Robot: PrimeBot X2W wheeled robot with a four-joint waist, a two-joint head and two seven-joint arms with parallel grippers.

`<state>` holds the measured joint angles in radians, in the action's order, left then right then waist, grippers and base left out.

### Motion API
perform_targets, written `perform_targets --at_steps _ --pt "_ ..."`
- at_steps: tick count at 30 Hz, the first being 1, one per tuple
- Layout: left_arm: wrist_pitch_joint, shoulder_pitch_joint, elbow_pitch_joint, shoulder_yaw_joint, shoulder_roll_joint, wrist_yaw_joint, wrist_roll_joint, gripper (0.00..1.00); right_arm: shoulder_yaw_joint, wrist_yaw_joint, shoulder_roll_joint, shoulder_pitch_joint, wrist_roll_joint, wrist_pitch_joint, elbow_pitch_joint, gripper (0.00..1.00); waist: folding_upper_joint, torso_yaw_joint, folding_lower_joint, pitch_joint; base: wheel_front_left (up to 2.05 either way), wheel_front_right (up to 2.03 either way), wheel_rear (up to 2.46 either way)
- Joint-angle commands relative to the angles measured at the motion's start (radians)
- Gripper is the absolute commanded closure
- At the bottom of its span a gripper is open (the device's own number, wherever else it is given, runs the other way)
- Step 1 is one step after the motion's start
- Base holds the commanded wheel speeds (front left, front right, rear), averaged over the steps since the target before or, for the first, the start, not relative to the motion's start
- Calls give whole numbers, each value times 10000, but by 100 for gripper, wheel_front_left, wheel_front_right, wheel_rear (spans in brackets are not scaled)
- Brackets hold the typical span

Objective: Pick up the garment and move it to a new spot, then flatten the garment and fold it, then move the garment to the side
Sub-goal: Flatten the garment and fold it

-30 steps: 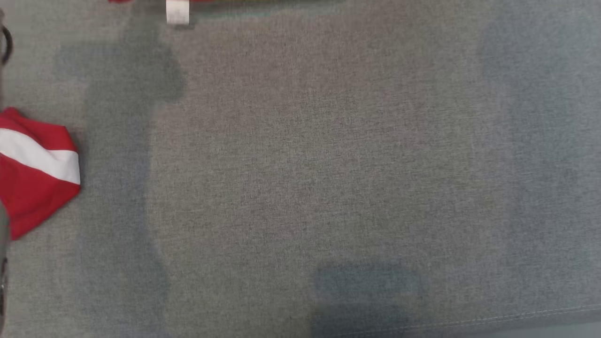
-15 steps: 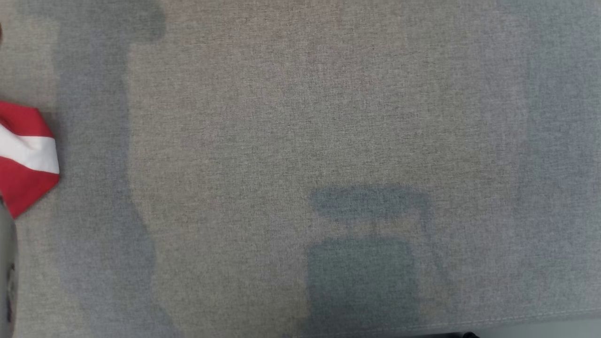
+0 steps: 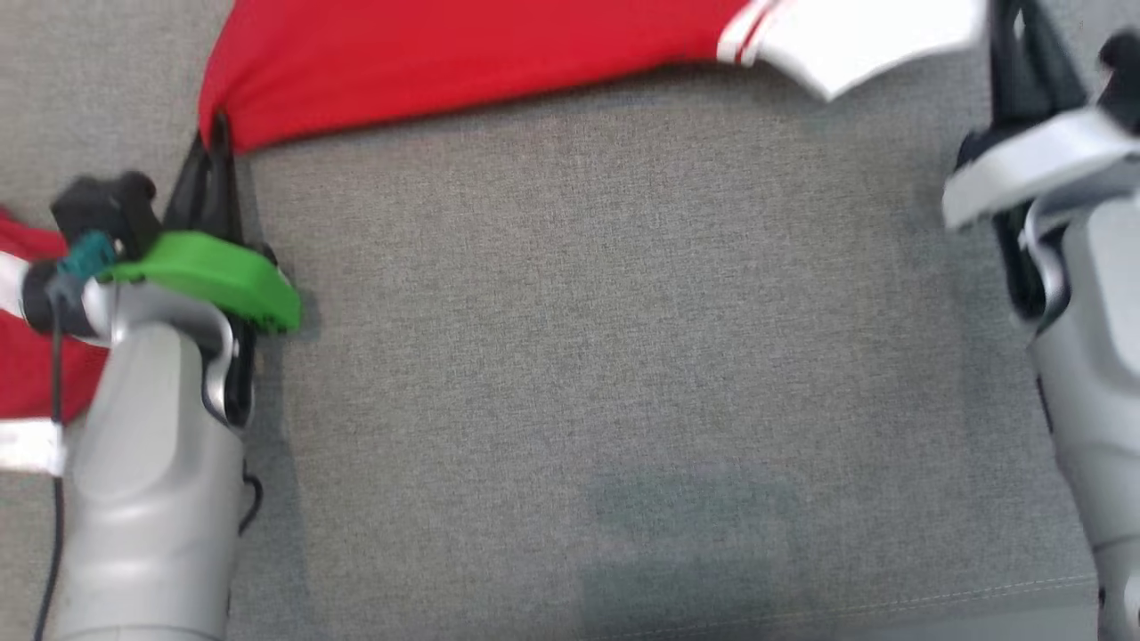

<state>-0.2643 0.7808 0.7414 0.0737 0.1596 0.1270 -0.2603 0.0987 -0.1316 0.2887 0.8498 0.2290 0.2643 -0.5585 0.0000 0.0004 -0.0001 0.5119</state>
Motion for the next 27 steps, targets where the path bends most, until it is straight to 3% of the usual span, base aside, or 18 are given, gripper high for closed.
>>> perform_targets --at_steps 1,13,20,27 --pt "4 -887 52 -250 -117 2 9 100 100 19 7 -1058 390 2 -125 100 0 25 1 -1194 0 0 0" --pt "11 -4361 61 -482 -517 24 73 100 821 19 -227 -5116 1837 2 -549 100 0 -245 1 -3410 0 0 0" --pt "11 -5890 126 -546 -660 21 58 100 987 21 -64 -6753 1887 2 -633 100 0 -310 1 -4595 0 0 0" --pt "9 -7011 -57 -614 -761 22 228 100 717 21 -311 -8159 1854 2 -602 100 0 -317 1 -5326 0 0 0"
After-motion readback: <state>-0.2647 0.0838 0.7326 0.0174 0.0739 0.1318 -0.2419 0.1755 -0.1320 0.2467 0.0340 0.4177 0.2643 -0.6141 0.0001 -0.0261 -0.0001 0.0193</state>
